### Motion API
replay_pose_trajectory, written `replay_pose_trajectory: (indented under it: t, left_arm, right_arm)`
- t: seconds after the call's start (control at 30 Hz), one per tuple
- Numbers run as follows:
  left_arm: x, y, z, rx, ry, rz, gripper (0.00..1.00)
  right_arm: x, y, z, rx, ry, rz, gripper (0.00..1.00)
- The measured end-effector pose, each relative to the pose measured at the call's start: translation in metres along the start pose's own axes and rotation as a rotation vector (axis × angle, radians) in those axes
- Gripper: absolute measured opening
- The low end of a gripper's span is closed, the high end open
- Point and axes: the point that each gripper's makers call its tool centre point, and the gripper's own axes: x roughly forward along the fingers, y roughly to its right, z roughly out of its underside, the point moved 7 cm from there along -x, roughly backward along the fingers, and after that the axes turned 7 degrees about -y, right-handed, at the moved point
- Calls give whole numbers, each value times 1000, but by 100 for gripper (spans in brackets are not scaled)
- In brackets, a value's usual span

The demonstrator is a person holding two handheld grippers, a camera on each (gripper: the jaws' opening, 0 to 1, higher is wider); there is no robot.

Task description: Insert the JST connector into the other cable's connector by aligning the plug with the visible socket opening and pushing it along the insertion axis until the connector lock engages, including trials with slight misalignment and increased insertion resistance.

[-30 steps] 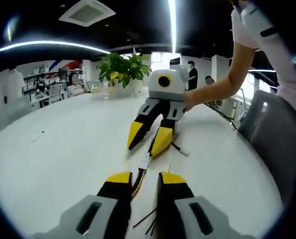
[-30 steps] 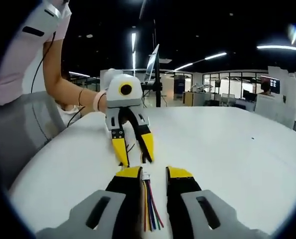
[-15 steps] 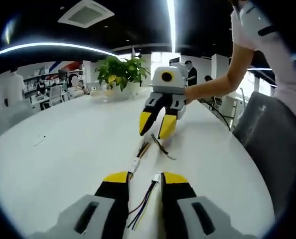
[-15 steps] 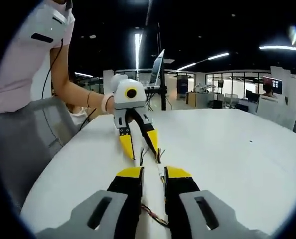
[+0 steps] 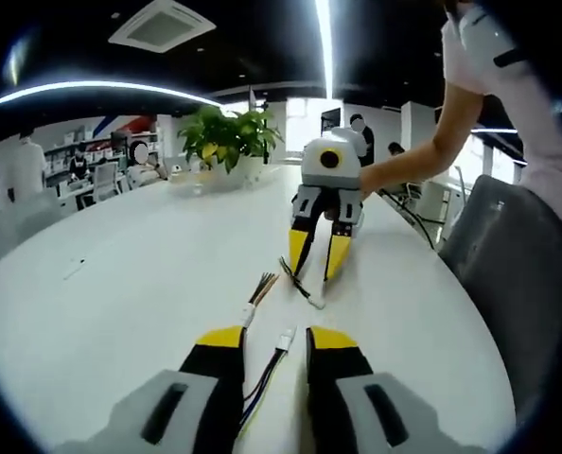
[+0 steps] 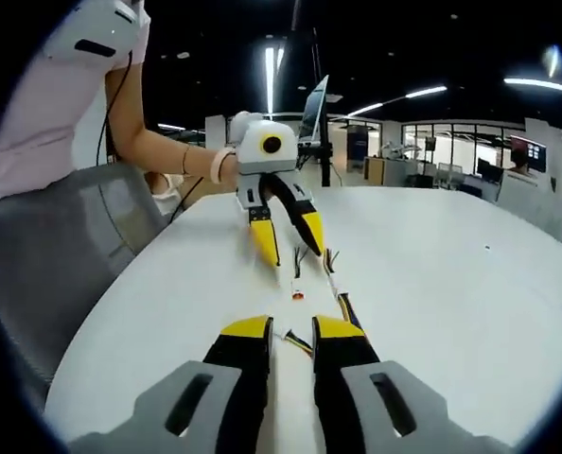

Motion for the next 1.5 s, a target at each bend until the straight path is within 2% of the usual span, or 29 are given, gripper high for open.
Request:
replay_pose_trajectory:
  t: [0.23,0.3,0.37,0.67,0.87,1.07,1.23,1.5]
  left_arm:
    - [10,3,3,-17,-14,18,18]
    - [11,5,0,-51,18,17,18]
    - [11,5,-1,-51,25,13,18]
    - [15,7,2,-46,11,21,14]
    - [12,2,12,-57,-7,18,14]
    - [12,3,18,-59,-19,21,14]
    - [11,1,19,-73,-8,10,13]
    - [12,0,19,-53,-14,-11,10]
  right_arm:
    - [0,-1,5,2,-15,-1,14]
    - [0,0,6,13,-9,-3,13]
    - [1,-1,6,16,-1,-11,13]
    - [10,0,6,-10,-14,-31,10]
    - [14,0,7,-22,-21,-43,10]
    - [15,0,7,-27,-22,-38,10]
    - [16,1,7,-32,-23,-27,9]
    - [17,3,5,-53,-36,-3,5]
